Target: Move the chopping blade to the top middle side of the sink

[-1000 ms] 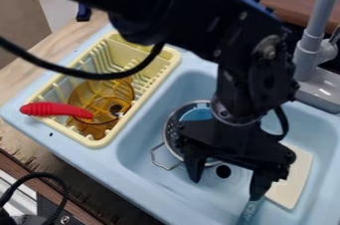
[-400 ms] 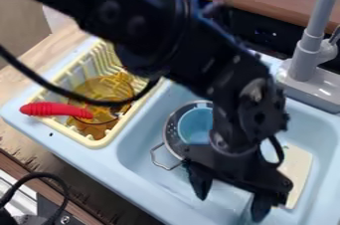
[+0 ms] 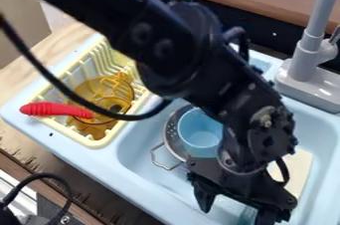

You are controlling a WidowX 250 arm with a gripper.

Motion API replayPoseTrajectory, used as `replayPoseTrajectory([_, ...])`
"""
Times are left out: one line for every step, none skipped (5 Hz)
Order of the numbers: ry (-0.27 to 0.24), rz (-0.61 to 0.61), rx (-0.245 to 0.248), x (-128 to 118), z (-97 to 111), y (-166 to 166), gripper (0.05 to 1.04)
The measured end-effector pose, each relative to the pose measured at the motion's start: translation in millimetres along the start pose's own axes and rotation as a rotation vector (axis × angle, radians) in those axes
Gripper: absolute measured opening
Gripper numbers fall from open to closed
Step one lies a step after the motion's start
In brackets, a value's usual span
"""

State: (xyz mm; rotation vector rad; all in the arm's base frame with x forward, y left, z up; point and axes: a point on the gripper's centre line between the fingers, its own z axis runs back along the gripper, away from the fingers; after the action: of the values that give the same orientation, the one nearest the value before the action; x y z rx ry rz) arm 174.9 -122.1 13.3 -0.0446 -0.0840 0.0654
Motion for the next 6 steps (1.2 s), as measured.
replayPoseTrajectory([-0.017,-0.009,0.005,4.8,-3.3,-2.1,0.999])
replayPoseTrajectory([-0.012,-0.031,-0.009,11.7,-8.8,-4.3,0.999])
replayPoseTrajectory([-0.016,-0.038,0.003,12.9,-14.5,-2.5,0.999])
replayPoseTrajectory([-0.007,-0.033,0.026,13.1,-19.4,-0.6,0.999])
replayPoseTrajectory([0.002,-0.036,0.029,14.0,-22.2,-2.0,0.955])
replayPoseTrajectory([-0.014,-0.054,0.031,15.4,-22.5,-3.3,0.688])
